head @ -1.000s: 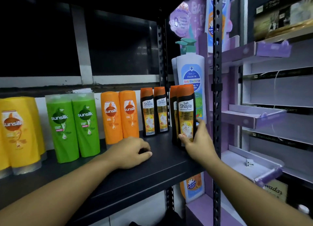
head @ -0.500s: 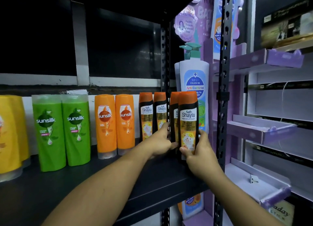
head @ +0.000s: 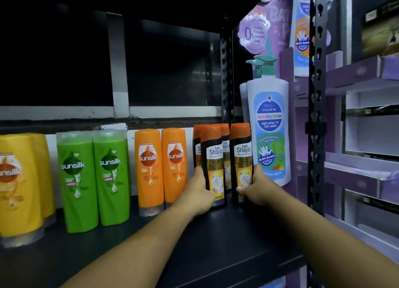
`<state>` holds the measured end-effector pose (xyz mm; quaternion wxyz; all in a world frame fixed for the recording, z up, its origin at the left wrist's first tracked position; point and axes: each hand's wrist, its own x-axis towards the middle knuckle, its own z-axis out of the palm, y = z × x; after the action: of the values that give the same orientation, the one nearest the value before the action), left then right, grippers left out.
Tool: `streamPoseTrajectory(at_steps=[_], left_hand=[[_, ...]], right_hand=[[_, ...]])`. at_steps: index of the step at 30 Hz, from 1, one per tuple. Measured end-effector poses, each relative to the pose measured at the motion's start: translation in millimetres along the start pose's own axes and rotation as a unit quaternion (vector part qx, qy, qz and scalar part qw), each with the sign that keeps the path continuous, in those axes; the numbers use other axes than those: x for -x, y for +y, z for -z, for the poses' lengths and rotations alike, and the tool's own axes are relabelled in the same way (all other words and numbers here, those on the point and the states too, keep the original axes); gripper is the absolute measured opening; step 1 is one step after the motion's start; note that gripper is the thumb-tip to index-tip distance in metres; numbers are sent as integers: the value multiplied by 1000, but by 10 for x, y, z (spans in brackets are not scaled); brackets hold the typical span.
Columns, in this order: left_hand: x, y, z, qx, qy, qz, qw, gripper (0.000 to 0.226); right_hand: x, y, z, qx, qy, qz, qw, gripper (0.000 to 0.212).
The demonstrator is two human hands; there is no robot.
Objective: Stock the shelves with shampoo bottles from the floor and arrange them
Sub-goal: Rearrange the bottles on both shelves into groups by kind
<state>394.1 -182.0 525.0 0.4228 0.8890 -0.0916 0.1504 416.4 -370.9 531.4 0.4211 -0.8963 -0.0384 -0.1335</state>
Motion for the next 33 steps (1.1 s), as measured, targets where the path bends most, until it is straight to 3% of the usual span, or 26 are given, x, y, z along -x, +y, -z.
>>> streamPoseTrajectory(at_steps=[5, 12, 19, 33], left_hand=[[-37, -18, -4, -18, 37, 16, 999, 53], [-67, -23, -35, -35, 44, 11, 998, 55], [-92, -58, -59, -81, 81, 7, 993, 49], [-149, -96, -112, -124, 113, -5, 986, 47]], right_hand=[[-128, 153, -199, -46, 25, 44, 998, 46], [-180, 231, -268, -67, 34, 83, 994, 45], [-199, 267, -256, -50, 16, 91, 994, 60], [-227, 275, -284, -52, 14, 121, 991, 61]])
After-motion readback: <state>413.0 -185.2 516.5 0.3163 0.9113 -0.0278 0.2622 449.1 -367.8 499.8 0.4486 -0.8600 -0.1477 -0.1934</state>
